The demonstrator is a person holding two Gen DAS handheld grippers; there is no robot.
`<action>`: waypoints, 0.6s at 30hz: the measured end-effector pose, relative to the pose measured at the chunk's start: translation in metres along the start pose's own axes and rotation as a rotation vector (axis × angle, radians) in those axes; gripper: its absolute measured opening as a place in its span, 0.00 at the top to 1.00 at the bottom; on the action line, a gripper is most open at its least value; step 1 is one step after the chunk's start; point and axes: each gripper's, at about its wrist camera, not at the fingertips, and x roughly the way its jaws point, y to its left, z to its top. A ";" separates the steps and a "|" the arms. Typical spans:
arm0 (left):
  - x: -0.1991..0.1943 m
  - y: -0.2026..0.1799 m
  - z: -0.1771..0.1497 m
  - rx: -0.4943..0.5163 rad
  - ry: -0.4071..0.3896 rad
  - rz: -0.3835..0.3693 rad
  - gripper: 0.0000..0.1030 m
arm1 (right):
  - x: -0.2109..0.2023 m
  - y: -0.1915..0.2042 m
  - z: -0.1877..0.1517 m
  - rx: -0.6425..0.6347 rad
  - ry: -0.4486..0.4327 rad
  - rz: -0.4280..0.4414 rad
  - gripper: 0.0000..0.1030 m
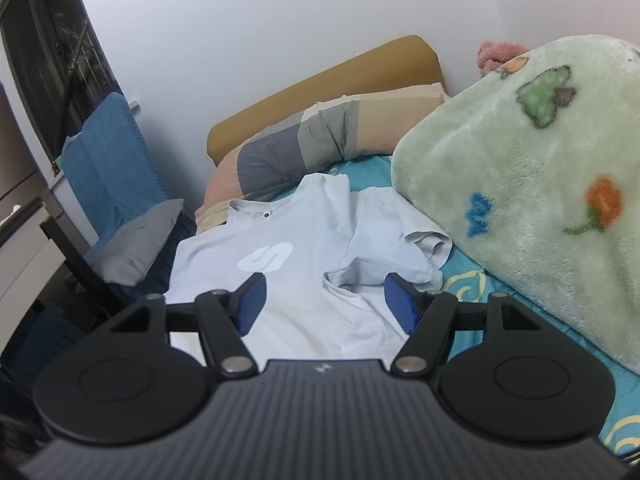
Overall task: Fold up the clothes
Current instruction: 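Move the right gripper toward the crumpled sleeve of the shirt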
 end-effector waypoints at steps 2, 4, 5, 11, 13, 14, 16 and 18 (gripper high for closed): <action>0.008 0.004 0.000 -0.019 0.033 0.015 0.28 | 0.002 0.001 -0.001 -0.004 0.006 -0.003 0.34; 0.012 0.005 0.007 -0.024 0.026 0.005 0.28 | 0.002 -0.001 -0.001 0.000 0.007 -0.008 0.34; 0.009 0.002 0.008 -0.020 0.006 -0.011 0.28 | 0.002 -0.003 0.000 0.009 0.006 -0.011 0.34; -0.012 -0.035 0.020 0.032 -0.205 -0.103 0.17 | 0.003 -0.024 0.004 0.143 0.000 0.025 0.33; -0.024 -0.045 0.025 0.002 -0.284 -0.171 0.13 | 0.006 -0.034 0.005 0.227 -0.013 0.075 0.33; -0.029 -0.050 0.027 -0.016 -0.325 -0.206 0.07 | 0.009 -0.039 0.005 0.273 -0.024 0.100 0.33; -0.032 -0.059 0.027 -0.046 -0.404 -0.260 0.03 | 0.018 -0.052 0.006 0.377 -0.045 0.142 0.33; -0.031 -0.066 0.025 -0.070 -0.473 -0.304 0.02 | 0.035 -0.066 0.007 0.468 -0.040 0.167 0.33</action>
